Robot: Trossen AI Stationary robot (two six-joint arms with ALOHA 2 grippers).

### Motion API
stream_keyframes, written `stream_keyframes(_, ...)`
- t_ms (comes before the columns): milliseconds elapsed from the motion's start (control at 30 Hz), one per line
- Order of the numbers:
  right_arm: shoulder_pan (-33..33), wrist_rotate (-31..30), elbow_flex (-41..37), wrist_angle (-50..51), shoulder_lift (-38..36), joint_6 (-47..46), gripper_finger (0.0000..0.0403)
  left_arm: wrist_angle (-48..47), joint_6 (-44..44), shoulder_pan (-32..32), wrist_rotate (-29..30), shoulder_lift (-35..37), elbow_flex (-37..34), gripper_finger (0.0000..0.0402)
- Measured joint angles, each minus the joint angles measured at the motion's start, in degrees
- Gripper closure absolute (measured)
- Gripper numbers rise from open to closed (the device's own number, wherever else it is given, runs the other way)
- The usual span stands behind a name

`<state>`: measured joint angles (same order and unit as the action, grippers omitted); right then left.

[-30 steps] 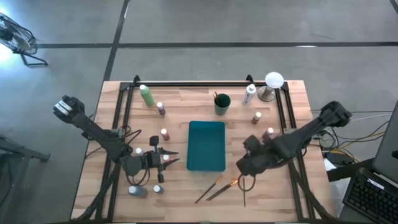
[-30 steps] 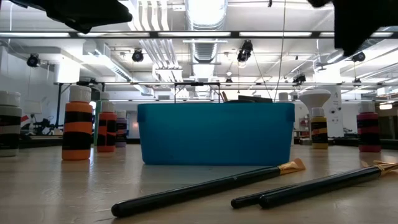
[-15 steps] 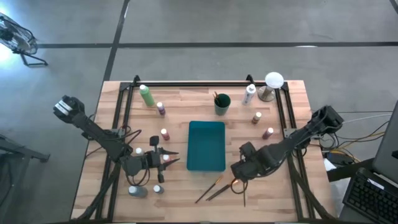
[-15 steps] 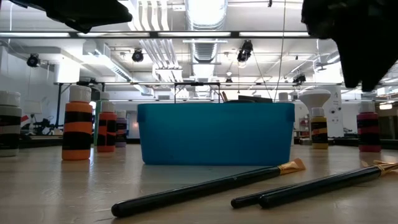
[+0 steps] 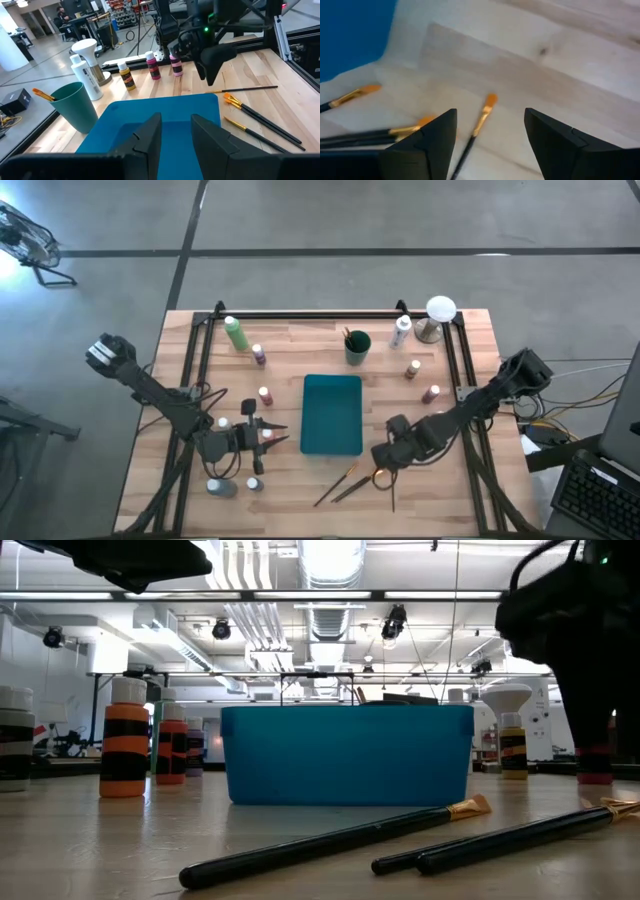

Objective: Pick & Place Paint Supplies
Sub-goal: Put the gold paint brush into the green cup

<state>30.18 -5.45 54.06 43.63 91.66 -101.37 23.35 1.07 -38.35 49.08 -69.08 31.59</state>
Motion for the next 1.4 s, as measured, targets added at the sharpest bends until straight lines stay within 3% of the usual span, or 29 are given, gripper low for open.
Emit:
stream_keyframes(600, -0.88, 2.7, 1.63, -2.36, 9.13, 4.07, 0.0224, -0.04, -0.03, 0.0, 0.04, 0.0, 0.0, 0.0291)
stream_keyframes(900, -1.18, 2.5, 1.36, -2.28, 9.35, 4.1, 0.025, -0.06, -0.02, 0.0, 0.04, 0.0, 0.0, 0.0291)
stream_keyframes(1400, -1.2, 2.4, 1.05, -1.88, 9.49, 5.97, 0.0343, -0.07, -0.02, 0.01, 0.04, 0.0, 0.0, 0.0291)
